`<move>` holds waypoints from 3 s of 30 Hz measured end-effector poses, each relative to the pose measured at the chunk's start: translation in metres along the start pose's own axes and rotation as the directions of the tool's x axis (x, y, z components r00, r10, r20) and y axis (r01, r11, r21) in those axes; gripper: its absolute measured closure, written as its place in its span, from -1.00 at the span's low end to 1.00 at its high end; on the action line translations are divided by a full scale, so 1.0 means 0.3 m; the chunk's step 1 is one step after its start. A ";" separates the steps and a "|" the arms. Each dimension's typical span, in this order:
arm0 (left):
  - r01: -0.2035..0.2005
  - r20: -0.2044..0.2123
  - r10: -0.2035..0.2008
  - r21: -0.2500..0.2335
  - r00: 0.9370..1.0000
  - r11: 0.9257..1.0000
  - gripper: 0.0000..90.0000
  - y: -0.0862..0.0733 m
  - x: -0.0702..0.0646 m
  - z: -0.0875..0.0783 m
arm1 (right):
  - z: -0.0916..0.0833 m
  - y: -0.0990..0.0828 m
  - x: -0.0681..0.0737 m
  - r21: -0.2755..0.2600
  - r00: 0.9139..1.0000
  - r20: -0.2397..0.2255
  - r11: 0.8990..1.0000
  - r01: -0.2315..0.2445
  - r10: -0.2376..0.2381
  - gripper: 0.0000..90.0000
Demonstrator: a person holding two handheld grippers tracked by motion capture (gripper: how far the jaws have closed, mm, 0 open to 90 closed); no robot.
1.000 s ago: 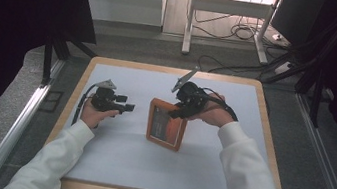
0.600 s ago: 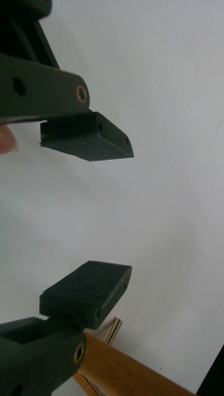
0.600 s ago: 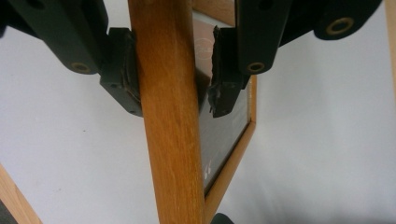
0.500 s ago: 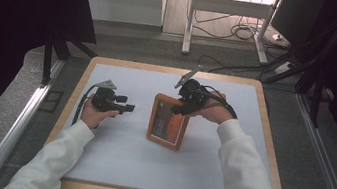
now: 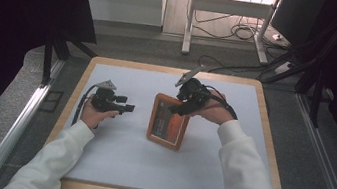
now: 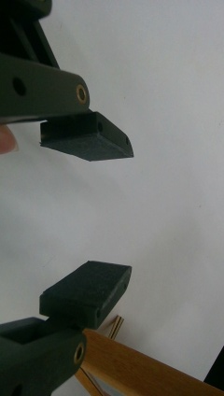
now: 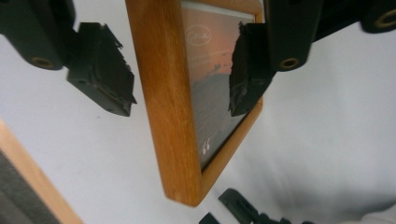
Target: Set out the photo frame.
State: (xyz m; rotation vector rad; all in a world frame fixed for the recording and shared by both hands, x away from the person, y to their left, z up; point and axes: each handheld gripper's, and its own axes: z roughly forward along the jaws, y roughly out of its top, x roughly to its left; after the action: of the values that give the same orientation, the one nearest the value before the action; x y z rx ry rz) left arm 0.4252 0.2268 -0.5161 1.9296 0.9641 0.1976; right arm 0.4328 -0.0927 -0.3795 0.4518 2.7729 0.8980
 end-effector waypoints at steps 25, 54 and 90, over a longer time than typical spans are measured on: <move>-0.024 -0.001 0.024 0.044 1.000 0.999 -0.11 -0.029 -0.045 0.002 | -0.222 -0.386 0.045 -0.178 0.964 0.175 0.970 -0.167 0.198 -0.28; -0.036 0.126 0.017 0.149 0.992 0.988 0.70 -0.069 -0.115 0.000 | -0.059 -0.614 0.061 -0.183 0.916 0.216 0.935 -0.303 0.339 -0.29; -0.119 0.166 0.083 0.219 0.983 0.968 0.99 -0.069 -0.271 0.108 | -0.055 -0.667 0.078 -0.171 0.912 0.220 0.934 -0.312 0.345 -0.30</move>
State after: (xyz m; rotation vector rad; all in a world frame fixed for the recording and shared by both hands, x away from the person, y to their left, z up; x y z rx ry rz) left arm 0.3748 0.1537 -0.5308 2.1722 0.8128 -0.0072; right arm 0.3610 -0.2476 -0.4877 0.9602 2.4323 1.0087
